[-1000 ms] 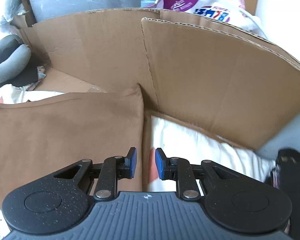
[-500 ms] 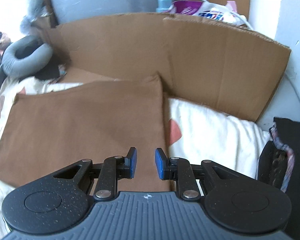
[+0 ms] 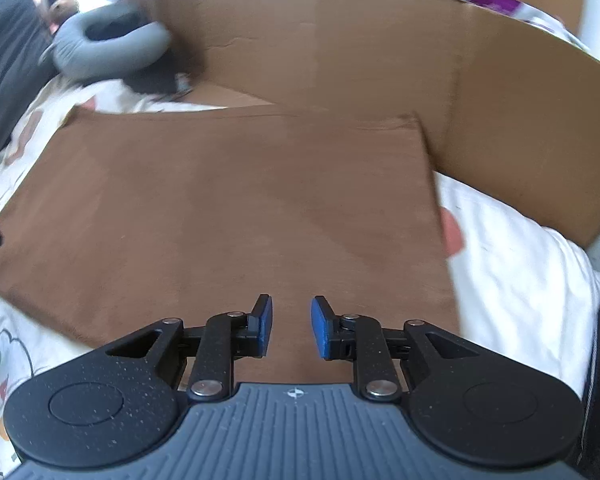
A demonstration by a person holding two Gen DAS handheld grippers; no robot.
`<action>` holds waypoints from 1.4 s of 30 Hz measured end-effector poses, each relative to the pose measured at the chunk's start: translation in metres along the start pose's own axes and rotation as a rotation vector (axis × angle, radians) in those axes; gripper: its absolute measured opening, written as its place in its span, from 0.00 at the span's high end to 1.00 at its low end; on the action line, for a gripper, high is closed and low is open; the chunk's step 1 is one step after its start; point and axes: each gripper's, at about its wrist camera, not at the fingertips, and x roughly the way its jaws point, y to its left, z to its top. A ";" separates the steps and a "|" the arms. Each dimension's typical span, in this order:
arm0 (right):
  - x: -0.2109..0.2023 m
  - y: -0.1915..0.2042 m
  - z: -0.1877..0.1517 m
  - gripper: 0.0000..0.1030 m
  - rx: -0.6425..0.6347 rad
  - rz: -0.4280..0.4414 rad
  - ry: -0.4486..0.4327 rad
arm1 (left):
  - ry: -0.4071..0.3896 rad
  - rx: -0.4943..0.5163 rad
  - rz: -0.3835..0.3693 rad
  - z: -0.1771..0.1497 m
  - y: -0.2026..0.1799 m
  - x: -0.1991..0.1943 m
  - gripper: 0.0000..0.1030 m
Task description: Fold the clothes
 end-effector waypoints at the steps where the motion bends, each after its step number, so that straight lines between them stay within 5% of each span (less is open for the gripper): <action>1: 0.002 0.004 0.001 0.66 -0.007 0.003 0.000 | 0.002 0.004 0.000 -0.001 -0.005 0.003 0.47; 4: 0.009 0.016 0.002 0.63 -0.026 0.023 0.008 | 0.006 0.048 -0.003 -0.004 -0.017 0.009 0.30; 12: 0.020 -0.001 -0.019 0.54 -0.007 -0.062 0.072 | 0.060 0.087 0.015 -0.024 -0.018 0.015 0.29; 17: 0.012 -0.025 -0.041 0.40 0.065 -0.086 0.093 | 0.081 -0.031 0.047 -0.028 0.019 0.011 0.28; 35: -0.008 -0.046 -0.056 0.41 0.147 -0.166 0.109 | 0.097 -0.126 0.136 -0.053 0.056 -0.018 0.34; 42: -0.028 -0.040 -0.045 0.41 0.159 -0.136 0.029 | 0.004 -0.081 0.120 -0.036 0.030 -0.040 0.35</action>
